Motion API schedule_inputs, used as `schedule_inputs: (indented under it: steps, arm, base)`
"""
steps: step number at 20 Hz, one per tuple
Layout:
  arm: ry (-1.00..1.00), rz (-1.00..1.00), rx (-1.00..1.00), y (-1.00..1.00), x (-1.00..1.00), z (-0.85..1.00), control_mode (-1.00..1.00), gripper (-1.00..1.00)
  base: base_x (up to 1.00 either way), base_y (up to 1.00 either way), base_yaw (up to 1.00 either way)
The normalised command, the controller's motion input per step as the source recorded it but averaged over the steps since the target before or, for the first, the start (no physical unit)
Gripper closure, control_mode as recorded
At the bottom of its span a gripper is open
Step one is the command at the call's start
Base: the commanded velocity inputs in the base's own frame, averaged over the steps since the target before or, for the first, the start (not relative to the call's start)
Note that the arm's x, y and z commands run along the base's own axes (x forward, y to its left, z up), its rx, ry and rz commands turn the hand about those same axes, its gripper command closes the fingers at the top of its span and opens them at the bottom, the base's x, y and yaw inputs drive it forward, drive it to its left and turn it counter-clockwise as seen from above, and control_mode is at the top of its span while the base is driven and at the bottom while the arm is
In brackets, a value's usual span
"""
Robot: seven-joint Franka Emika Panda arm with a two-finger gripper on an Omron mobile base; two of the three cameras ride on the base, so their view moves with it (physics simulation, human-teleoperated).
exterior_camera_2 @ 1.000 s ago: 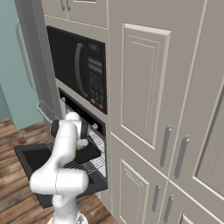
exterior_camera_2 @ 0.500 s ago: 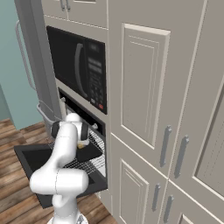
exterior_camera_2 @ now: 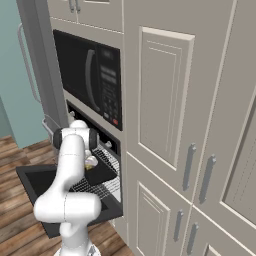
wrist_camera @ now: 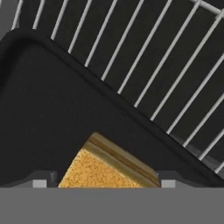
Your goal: Take the baked cake out of the oven and place it on the plate for cooling. Then close the oven door.
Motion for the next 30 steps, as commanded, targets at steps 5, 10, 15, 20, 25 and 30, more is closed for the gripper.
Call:
schedule_inputs:
  steps: [5,10,15,20,25,30]
  arm:
    - [-0.13,0.00,0.00,0.00,-0.94,0.67,-1.00,1.00]
    - [-0.20,0.00,0.00,0.03,-0.78,0.96,-1.00,1.00]
    - [-0.05,0.00,0.00,0.15,-0.65,1.00,-1.00,1.00]
    - [0.04,0.00,0.00,0.22,-0.42,1.00,-1.00,1.00]
    - [0.18,0.00,0.00,0.41,-0.08,1.00,-1.00,1.00]
    - [0.23,0.00,0.00,0.52,0.00,1.00,-1.00,1.00]
  base:
    - [0.00,0.00,0.00]
    - [0.00,0.00,0.00]
    - [0.00,0.00,0.00]
    - [0.00,0.00,0.00]
    - [0.00,0.00,0.00]
    - [0.00,0.00,0.00]
